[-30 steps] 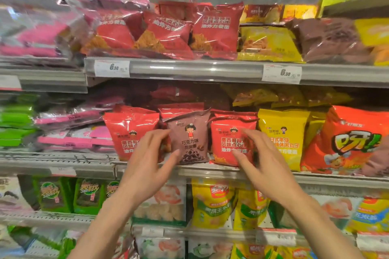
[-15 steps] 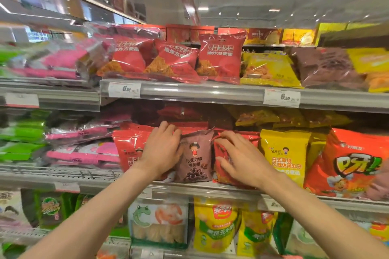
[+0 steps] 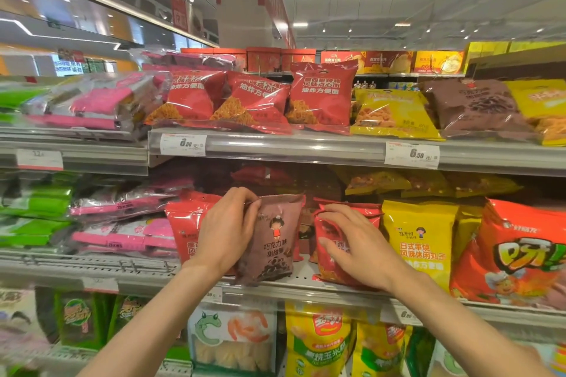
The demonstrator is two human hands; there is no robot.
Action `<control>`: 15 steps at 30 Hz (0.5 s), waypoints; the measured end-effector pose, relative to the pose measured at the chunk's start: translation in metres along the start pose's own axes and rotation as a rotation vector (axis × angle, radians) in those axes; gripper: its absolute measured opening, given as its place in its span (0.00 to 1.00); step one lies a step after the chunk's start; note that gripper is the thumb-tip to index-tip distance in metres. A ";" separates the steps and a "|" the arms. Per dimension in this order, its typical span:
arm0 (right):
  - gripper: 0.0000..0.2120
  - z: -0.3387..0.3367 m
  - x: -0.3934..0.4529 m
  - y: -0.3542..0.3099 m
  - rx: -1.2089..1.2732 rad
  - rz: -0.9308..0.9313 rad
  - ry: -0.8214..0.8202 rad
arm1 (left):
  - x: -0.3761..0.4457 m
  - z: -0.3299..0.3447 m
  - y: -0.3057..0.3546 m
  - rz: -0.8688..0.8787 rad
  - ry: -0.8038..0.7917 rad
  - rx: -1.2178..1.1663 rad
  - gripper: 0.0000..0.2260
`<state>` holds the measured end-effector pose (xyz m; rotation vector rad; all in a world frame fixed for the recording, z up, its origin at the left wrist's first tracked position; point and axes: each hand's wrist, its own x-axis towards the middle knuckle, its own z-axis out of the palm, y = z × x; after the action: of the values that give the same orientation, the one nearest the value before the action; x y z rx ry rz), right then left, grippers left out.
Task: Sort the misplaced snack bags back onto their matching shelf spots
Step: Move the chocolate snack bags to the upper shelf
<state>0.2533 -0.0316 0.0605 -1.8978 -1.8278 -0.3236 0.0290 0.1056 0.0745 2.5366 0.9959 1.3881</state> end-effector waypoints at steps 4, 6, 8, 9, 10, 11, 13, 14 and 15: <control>0.25 -0.003 0.000 -0.006 0.069 0.025 0.038 | -0.007 -0.013 0.002 -0.069 0.059 -0.155 0.05; 0.25 -0.003 0.000 -0.013 0.102 0.019 0.060 | -0.011 -0.018 0.001 -0.113 0.088 -0.253 0.04; 0.28 -0.003 -0.001 -0.022 0.133 0.028 0.035 | -0.016 -0.019 0.000 -0.169 0.095 -0.343 0.04; 0.30 -0.001 -0.001 -0.026 0.170 0.049 0.000 | -0.018 -0.019 0.001 -0.201 0.085 -0.385 0.04; 0.32 0.001 0.000 -0.029 0.239 0.081 -0.037 | -0.021 -0.019 0.002 -0.233 0.068 -0.431 0.04; 0.33 0.004 0.000 -0.032 0.340 0.124 -0.074 | -0.023 -0.019 0.004 -0.260 0.052 -0.480 0.03; 0.34 0.012 0.000 -0.037 0.563 0.197 -0.143 | -0.027 -0.019 0.008 -0.289 0.040 -0.552 0.03; 0.33 0.016 -0.001 -0.038 0.654 0.224 -0.161 | -0.029 -0.019 0.010 -0.303 0.043 -0.579 0.03; 0.31 0.020 -0.002 -0.039 0.730 0.248 -0.165 | -0.030 -0.019 0.010 -0.325 0.046 -0.606 0.03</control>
<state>0.2118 -0.0239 0.0487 -1.6094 -1.4839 0.5318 0.0082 0.0759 0.0675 1.8270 0.7882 1.3874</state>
